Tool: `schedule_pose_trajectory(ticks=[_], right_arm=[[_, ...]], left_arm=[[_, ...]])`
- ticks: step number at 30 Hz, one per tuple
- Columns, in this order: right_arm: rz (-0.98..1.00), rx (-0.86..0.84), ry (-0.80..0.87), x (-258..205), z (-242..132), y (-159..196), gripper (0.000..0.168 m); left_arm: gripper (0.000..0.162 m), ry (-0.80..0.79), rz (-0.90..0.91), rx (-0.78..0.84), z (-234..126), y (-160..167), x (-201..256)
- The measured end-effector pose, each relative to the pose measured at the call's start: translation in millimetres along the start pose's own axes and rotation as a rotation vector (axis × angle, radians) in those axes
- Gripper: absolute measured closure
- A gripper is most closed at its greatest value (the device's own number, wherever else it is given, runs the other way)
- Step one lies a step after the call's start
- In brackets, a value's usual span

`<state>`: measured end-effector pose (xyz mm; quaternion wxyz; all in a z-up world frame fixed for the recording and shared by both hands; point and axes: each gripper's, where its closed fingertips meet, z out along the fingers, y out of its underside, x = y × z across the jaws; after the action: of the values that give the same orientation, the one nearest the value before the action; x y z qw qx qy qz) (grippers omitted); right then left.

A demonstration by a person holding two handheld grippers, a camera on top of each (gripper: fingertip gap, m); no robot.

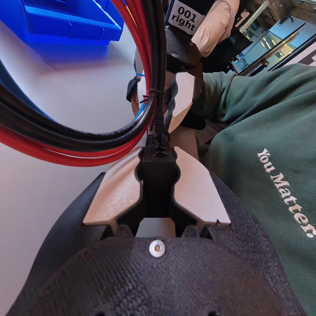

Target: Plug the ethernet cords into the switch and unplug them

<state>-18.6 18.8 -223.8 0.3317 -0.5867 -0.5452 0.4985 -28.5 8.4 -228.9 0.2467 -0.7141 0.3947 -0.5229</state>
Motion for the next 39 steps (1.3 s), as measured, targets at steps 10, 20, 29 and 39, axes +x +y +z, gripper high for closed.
schedule_pose_trajectory(ticks=[10,20,29,39], right_arm=[[-0.043,0.094,0.06,-4.8,-8.8,-23.9,0.155],[-0.065,0.045,0.001,-9.1,-8.5,-17.5,0.153],[0.103,0.154,-0.078,-8.1,-15.2,-26.8,0.155],[0.024,-0.031,-0.094,-16.1,-14.8,-11.8,0.152]], left_arm=[[0.132,-0.004,0.072,0.041,-3.0,-10.2,9.2],[0.133,-0.03,0.123,-0.013,0.6,-3.3,9.4],[0.124,-0.01,0.163,0.084,13.4,-7.0,10.6],[0.132,-0.086,0.207,-0.025,14.8,-0.3,11.7]])
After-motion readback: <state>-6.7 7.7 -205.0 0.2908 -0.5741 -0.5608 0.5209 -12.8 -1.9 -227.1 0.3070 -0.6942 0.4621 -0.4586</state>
